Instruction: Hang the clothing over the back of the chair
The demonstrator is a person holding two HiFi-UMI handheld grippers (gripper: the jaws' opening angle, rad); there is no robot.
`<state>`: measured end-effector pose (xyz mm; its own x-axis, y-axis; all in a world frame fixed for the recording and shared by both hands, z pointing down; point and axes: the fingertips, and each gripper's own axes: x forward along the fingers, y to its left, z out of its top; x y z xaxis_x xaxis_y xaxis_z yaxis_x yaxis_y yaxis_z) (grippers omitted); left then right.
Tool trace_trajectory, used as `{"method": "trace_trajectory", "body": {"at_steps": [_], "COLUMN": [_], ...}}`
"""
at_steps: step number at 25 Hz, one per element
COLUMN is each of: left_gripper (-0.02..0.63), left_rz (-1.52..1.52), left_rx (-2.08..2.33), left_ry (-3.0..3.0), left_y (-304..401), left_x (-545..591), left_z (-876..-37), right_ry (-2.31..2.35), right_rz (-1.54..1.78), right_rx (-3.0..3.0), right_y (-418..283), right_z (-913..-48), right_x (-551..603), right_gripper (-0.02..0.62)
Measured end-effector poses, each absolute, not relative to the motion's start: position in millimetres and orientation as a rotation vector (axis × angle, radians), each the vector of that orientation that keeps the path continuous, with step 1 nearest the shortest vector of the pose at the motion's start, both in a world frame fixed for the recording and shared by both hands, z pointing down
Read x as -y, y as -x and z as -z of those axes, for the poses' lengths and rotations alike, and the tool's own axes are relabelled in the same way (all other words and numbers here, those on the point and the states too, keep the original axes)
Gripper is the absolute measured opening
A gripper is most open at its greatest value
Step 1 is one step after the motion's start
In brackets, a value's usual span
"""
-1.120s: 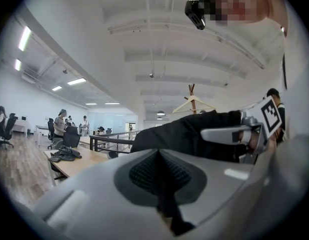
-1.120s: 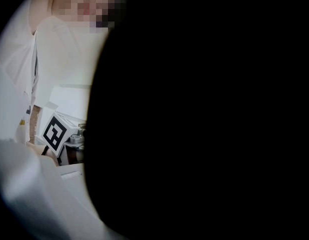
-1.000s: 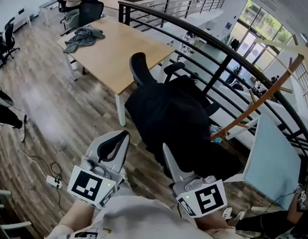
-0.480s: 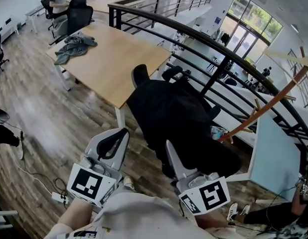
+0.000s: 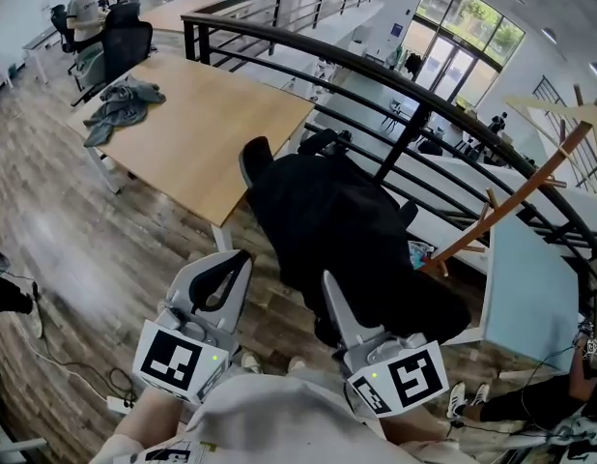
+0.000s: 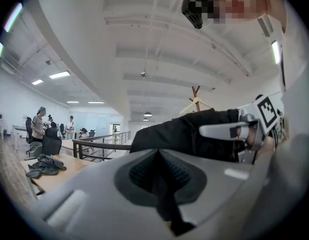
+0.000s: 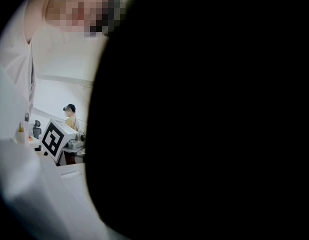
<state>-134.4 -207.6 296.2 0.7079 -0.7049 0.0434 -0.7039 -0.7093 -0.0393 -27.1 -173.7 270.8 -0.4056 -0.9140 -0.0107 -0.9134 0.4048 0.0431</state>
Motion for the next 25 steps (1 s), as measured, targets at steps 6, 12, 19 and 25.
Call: {"method": "trace_trajectory", "body": {"at_steps": [6,12,19,25], "left_gripper": [0.002,0.003,0.003,0.003], "left_rz": [0.092,0.096,0.101,0.137], "left_rx": [-1.214,-1.243,-1.258,-1.212], "left_ry": [2.882,2.87,2.853,2.834], "left_y": [114,100,86,61], "left_x": [221,236,236,240], "left_z": [-284,-284,-282,-271], "right_ry": [-1.643,-1.614,-1.629,-1.701], "right_rz": [0.029,0.001,0.028,0.175], "right_rx": [2.656,2.688,2.693,2.665], "right_y": [11,-6,-26,-56], "right_z": [-261,-260,-253,-226], "right_x": [186,203,207,215], "right_gripper": [0.126,0.126,0.126,0.126]}}
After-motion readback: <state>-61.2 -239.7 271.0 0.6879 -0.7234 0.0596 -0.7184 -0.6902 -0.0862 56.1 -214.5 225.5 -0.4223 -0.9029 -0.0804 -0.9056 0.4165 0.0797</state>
